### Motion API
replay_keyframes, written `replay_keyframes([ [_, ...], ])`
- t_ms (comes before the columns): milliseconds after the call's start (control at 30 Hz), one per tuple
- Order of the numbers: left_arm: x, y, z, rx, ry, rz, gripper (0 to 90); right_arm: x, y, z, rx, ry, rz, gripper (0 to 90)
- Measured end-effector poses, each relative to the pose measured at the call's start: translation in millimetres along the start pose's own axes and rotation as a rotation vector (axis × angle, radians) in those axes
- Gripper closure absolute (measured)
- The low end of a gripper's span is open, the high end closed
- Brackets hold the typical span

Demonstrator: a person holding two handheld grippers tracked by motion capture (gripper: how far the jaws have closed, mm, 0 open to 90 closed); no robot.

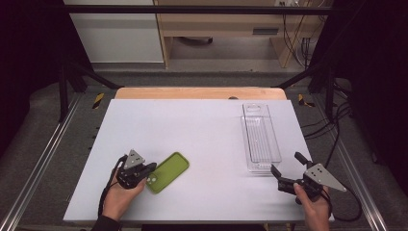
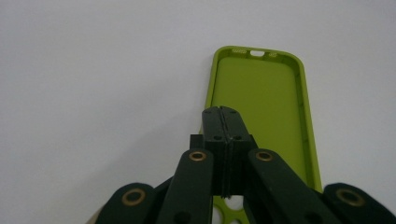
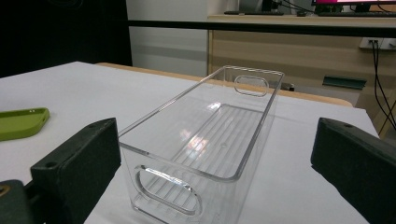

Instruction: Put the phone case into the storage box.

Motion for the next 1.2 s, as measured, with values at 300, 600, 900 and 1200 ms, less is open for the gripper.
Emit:
replay_keyframes([
  [300,11.5,-0.5,-16.0,0.019,0.030,0.033,90.0,0.4,0.8,0.4,-0.008,-0.002,0.006,1.9],
  [600,22.9,-2.2,-36.7,0.057,0.066,0.058,90.0,-0.1,1.1,-0.2,-0.008,-0.003,0.008,1.9],
  [900,27.1,-1.1,-48.5,0.079,0.095,0.076,90.0,-0.4,1.1,-0.9,-0.010,0.000,0.007,1.8],
  [1200,30.4,-1.5,-54.9,0.081,0.106,0.079,90.0,0.0,1.6,-0.8,-0.011,-0.002,0.011,1.8],
])
Point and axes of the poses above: each handheld gripper's, and its own axes: x roughly forward along the jaws, y roughly out of its underside, z roughly to its left, the point moved 10 cm from there along x, roughly forward along the jaws, and after that the axes turned 7 degrees about -y, right-handed, at the moved point
